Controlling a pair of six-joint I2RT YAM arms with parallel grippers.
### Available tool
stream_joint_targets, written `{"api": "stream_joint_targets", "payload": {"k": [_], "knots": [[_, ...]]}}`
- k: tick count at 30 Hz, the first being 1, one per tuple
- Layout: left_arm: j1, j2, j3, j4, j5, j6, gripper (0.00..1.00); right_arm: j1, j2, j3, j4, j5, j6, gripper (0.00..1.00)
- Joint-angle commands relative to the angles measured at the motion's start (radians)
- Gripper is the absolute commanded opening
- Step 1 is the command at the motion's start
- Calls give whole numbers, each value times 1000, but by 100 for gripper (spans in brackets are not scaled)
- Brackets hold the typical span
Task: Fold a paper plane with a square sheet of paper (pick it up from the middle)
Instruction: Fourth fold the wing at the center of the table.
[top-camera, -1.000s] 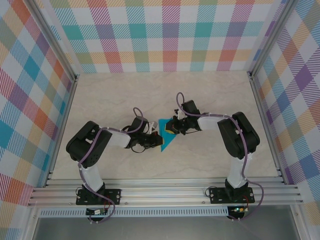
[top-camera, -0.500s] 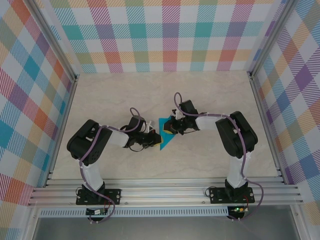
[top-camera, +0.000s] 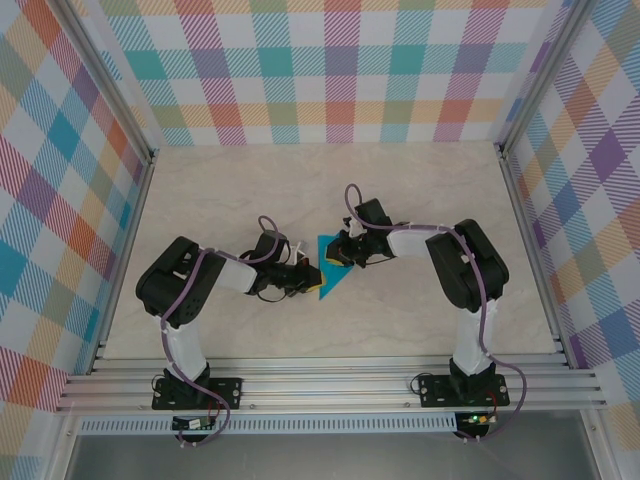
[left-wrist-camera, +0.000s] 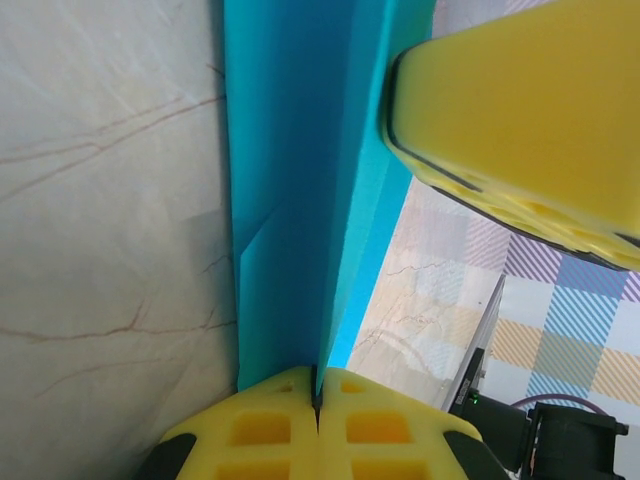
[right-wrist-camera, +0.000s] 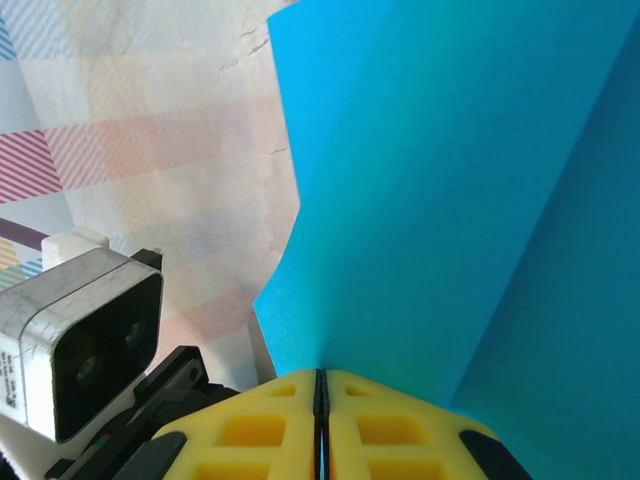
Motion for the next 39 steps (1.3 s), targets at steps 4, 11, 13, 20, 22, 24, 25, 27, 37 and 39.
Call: {"api": "stream_joint_targets", "payload": {"k": [4, 11, 13, 20, 22, 24, 25, 27, 37, 39], "knots": [[21, 28, 25, -42, 9, 9, 2, 6, 29, 38, -33, 42, -3, 10], [24, 8, 35, -131, -30, 54, 16, 6, 59, 51, -33, 32, -2, 10], [23, 0, 38, -165, -43, 75, 19, 6, 66, 56, -29, 21, 0, 10], [-6, -10, 76, -293, -90, 142, 28, 6, 69, 64, -45, 22, -6, 10], [-17, -19, 85, -331, -127, 152, 24, 6, 71, 64, -48, 21, -7, 10], [-23, -29, 89, -350, -144, 161, 22, 6, 72, 63, -50, 19, -7, 10], [-25, -32, 90, -355, -149, 163, 20, 6, 73, 62, -50, 20, -7, 10], [-27, -36, 90, -355, -145, 162, 15, 6, 75, 62, -53, 19, -10, 10], [-28, -44, 82, -349, -140, 134, 3, 6, 91, 56, -76, 26, -25, 10], [-28, -46, 82, -358, -149, 129, 4, 6, 93, 59, -82, 24, -29, 11]]}}
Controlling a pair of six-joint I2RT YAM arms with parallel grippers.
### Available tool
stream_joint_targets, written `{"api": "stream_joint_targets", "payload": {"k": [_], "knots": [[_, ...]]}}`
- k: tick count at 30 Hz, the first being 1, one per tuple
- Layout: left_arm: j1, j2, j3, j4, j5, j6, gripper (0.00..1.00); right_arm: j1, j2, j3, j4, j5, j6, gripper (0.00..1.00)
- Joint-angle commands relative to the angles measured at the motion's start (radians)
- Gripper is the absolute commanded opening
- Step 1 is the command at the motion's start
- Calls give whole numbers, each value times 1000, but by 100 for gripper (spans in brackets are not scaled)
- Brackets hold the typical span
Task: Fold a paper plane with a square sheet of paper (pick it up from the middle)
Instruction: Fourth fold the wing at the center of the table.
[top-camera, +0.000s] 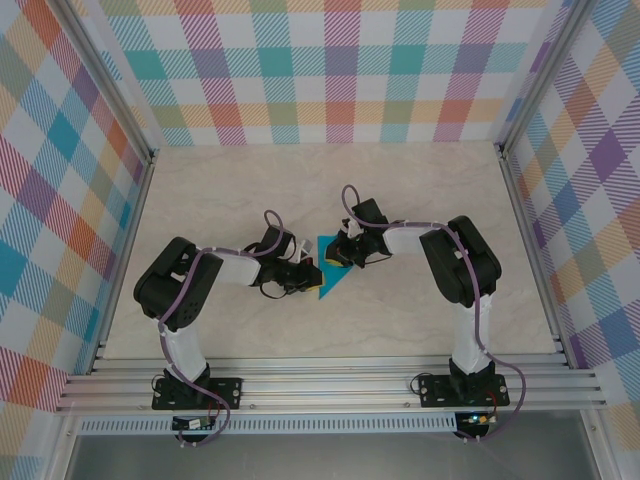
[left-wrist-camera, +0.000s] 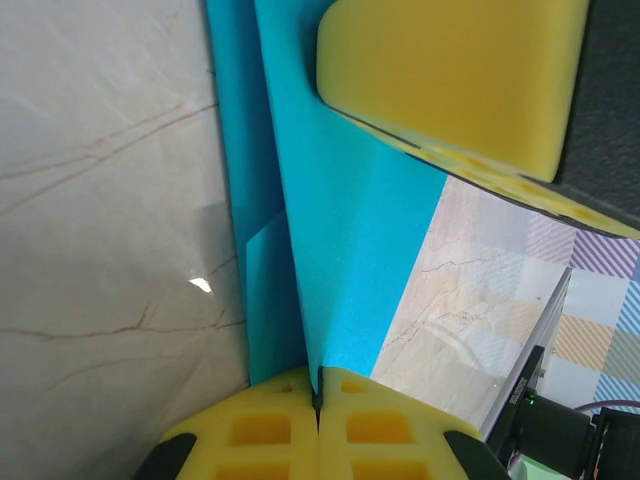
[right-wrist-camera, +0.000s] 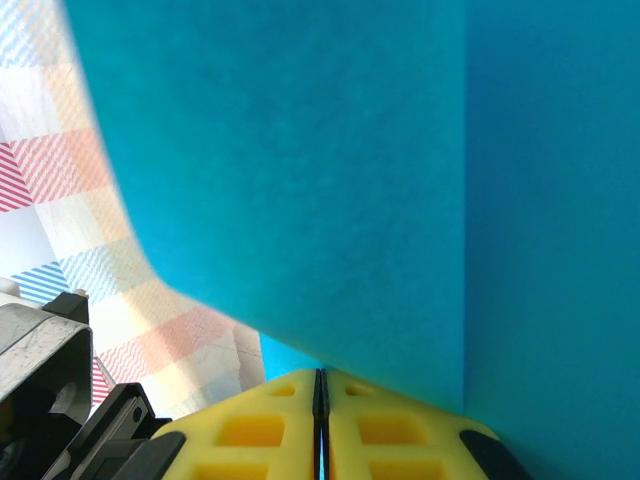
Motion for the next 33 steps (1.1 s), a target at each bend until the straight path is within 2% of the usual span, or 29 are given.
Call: {"api": "stream_joint_targets", "payload": {"k": [1, 7, 16, 27, 33], "knots": [[-5, -22, -17, -92, -62, -15, 3, 6, 36, 13, -45, 3, -25, 11], [0, -12, -25, -103, -86, -63, 0, 5, -7, 26, -51, -15, -38, 13], [8, -1, -62, -22, -51, -121, 0, 4, -91, 37, -93, 12, -75, 13], [11, 11, -54, -25, -38, -111, 0, 8, -37, 45, -26, -114, -51, 13], [10, 4, -56, -25, -36, -104, 0, 12, 7, 65, -58, -68, -56, 13]]}}
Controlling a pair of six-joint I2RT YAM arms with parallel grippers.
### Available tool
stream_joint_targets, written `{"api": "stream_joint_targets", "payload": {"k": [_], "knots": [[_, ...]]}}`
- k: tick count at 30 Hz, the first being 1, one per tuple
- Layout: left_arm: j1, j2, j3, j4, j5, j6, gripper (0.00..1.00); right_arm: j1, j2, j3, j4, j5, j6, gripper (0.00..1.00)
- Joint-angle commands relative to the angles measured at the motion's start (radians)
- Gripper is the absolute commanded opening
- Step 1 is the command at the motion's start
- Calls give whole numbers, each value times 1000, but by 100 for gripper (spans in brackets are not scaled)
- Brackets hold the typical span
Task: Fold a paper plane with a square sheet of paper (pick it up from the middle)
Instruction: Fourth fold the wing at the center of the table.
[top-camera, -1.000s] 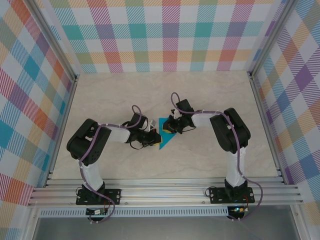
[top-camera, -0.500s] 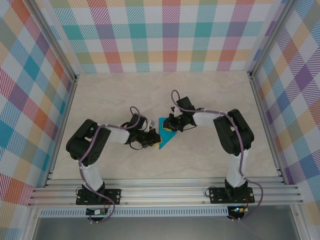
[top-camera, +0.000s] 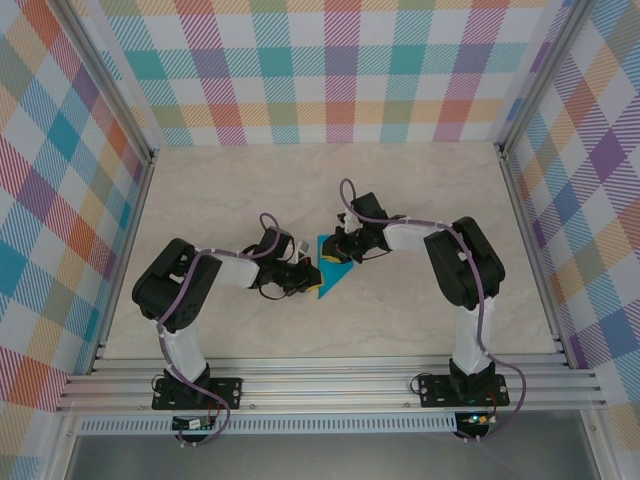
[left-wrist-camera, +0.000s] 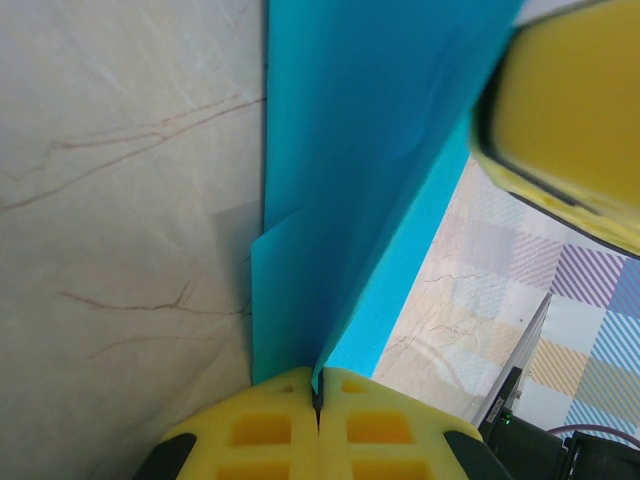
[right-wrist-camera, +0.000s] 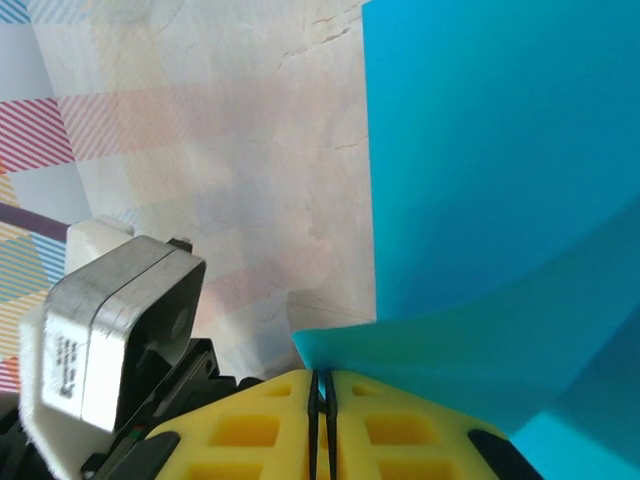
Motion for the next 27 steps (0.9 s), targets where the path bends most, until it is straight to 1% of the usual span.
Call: {"api": "stream_joint_targets", "payload": {"k": [1, 5, 8, 11, 19, 22, 24, 27], "knots": [[9, 13, -26, -69, -23, 0, 0, 7, 39, 23, -16, 13, -5, 12], [9, 3, -14, -105, -14, 33, 0, 5, 62, 24, -43, 49, -17, 11], [9, -7, -13, -122, -14, 44, 5, 6, 74, 19, -61, 71, -26, 10], [7, -14, -12, -132, 0, 53, 9, 5, 85, 14, -66, 70, -29, 10], [-1, -26, -2, -183, 14, 82, 11, 5, 91, 7, -65, 72, -33, 10], [-8, -33, 1, -191, 11, 87, 14, 5, 93, 4, -62, 72, -31, 10], [-11, -30, 5, -200, 13, 94, 13, 5, 93, 3, -61, 75, -30, 10], [-12, -22, 21, -234, -3, 110, 8, 6, 94, -1, -61, 76, -30, 10]]}}
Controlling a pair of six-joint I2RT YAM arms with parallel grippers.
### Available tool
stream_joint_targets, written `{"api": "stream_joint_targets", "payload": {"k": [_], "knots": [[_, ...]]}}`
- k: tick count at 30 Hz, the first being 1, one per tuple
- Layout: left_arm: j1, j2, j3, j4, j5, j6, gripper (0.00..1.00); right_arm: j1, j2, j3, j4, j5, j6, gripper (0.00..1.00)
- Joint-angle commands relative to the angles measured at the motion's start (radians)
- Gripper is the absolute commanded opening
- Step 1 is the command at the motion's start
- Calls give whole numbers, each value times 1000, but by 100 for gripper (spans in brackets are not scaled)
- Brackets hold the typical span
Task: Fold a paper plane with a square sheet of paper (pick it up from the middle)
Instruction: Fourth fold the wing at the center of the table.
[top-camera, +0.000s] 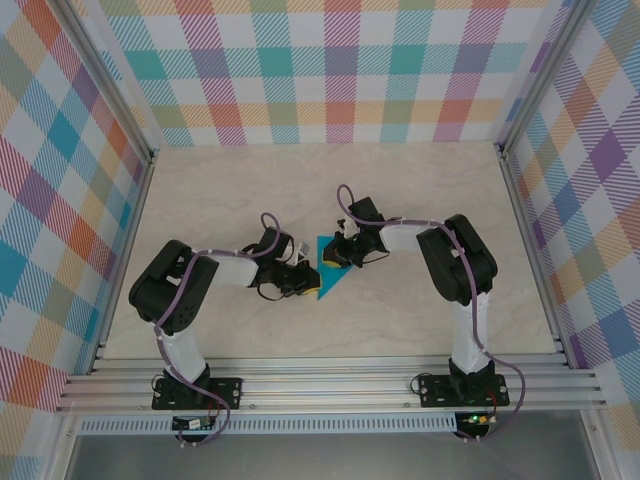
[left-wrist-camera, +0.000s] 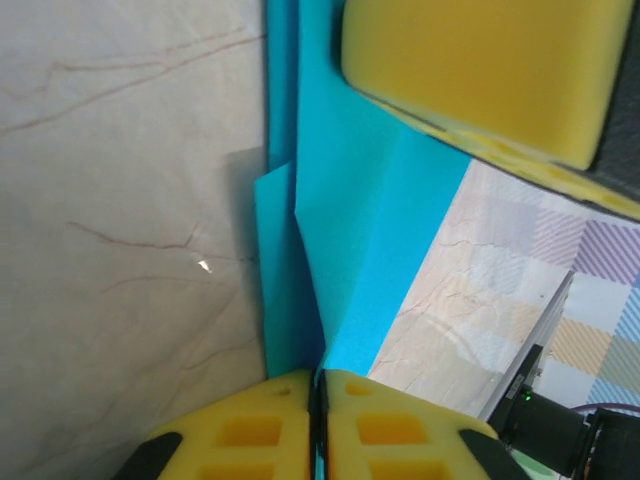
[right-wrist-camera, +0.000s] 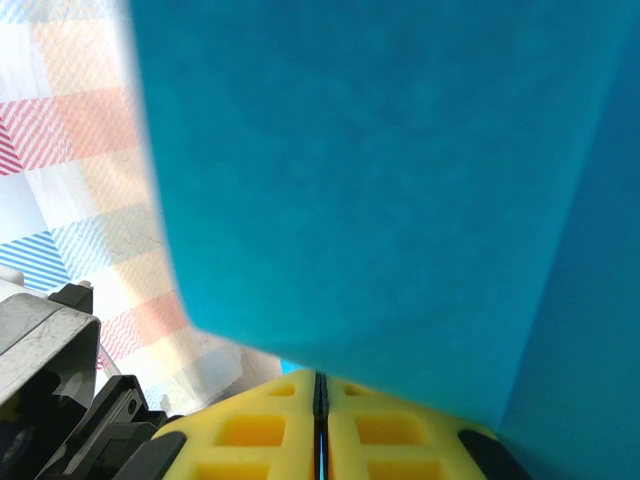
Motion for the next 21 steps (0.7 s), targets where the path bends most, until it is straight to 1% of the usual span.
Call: {"api": "stream_joint_targets", "payload": {"k": [1, 3, 6, 8, 11, 18, 21], "knots": [[-11, 3, 9, -131, -13, 35, 7, 3, 41, -7, -45, 43, -23, 10], [-12, 5, 15, -152, -24, 46, 3, 2, 40, -7, -47, 45, -25, 10], [-17, 12, 28, -175, -17, 64, 2, 2, 43, -7, -53, 48, -28, 10], [-21, 10, 32, -185, -7, 72, 5, 3, 44, -6, -54, 46, -27, 10], [-25, -8, 30, -189, 10, 76, 5, 3, 46, -3, -59, 49, -27, 10], [-25, -42, 30, -170, 56, 79, 10, 3, 52, -2, -64, 55, -31, 10], [-25, -47, 28, -154, 63, 71, 10, 3, 54, -5, -62, 54, -31, 10]]}}
